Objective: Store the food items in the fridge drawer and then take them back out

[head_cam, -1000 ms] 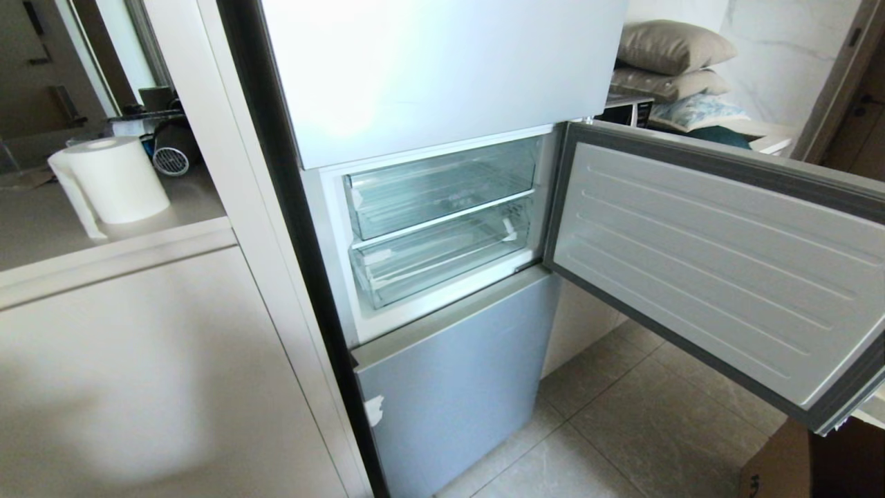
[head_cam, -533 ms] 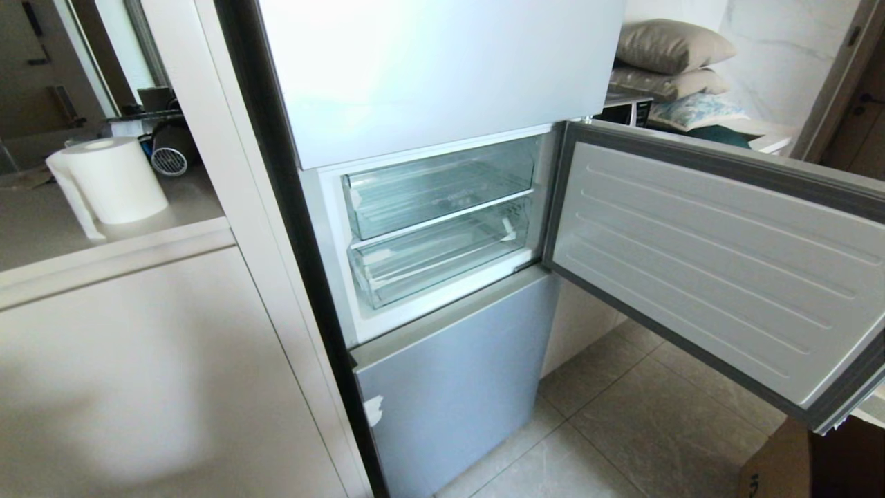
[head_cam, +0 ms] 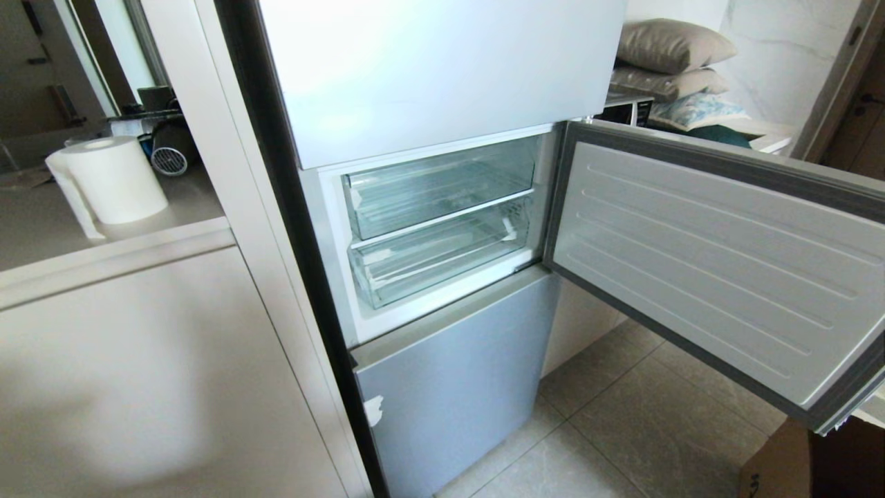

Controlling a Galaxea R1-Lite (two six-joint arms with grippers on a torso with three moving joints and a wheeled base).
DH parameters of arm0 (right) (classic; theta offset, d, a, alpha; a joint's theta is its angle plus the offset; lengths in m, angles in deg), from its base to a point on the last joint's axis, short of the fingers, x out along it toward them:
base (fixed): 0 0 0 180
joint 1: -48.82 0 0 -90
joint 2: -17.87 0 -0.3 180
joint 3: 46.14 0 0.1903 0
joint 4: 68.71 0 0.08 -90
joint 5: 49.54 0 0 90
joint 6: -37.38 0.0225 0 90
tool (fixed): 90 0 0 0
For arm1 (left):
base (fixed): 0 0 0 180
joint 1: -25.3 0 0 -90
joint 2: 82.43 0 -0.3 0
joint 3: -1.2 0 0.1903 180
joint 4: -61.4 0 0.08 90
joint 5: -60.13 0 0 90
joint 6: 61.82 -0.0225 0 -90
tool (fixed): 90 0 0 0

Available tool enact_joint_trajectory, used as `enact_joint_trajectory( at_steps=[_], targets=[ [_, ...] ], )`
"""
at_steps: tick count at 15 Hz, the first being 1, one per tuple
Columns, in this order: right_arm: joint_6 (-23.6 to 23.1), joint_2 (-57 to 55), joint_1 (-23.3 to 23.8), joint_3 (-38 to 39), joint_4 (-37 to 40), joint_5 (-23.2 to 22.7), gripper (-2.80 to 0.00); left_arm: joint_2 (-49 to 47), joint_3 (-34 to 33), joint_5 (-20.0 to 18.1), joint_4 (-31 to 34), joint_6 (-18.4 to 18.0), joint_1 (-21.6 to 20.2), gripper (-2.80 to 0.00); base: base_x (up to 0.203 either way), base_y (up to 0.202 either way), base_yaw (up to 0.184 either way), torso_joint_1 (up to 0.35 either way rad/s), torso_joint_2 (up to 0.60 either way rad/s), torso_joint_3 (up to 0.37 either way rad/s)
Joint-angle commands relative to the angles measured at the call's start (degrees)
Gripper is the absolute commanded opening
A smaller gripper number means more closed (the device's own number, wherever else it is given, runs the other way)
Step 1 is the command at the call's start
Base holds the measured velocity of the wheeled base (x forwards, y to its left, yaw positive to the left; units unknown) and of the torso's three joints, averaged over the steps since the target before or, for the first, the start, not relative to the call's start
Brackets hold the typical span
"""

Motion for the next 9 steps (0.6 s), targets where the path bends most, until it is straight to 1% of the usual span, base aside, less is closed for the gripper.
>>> enact_joint_trajectory(
  at_steps=[1, 3, 4, 6, 8, 9],
  targets=[
    [1.58, -14.01, 4.02, 0.3, -8.39, -0.86, -2.8, 0.0, 0.01, 0.02, 0.03, 0.0, -0.02, -2.8, 0.0, 0.0, 0.0, 0.0, 0.0, 0.0],
    [2.97, -20.63, 9.17, -1.22, -15.03, -1.48, -2.8, 0.0, 0.01, 0.02, 0.03, 0.0, -0.02, -2.8, 0.0, 0.0, 0.0, 0.0, 0.0, 0.0],
    [3.7, -23.4, 11.64, -2.83, -16.83, -1.74, -2.8, 0.0, 0.01, 0.02, 0.03, 0.0, -0.02, -2.8, 0.0, 0.0, 0.0, 0.0, 0.0, 0.0],
    [5.07, -27.72, 14.73, -4.94, -18.27, -2.98, -2.8, 0.0, 0.01, 0.02, 0.03, 0.0, -0.02, -2.8, 0.0, 0.0, 0.0, 0.0, 0.0, 0.0],
    [7.21, -30.98, 19.03, -6.57, -19.56, -7.6, -2.8, 0.0, 0.01, 0.02, 0.03, 0.0, -0.02, -2.8, 0.0, 0.0, 0.0, 0.0, 0.0, 0.0],
    [8.67, -32.31, 20.85, -8.06, -19.67, -9.06, -2.8, 0.0, 0.01, 0.02, 0.03, 0.0, -0.02, -2.8, 0.0, 0.0, 0.0, 0.0, 0.0, 0.0]
  ],
)
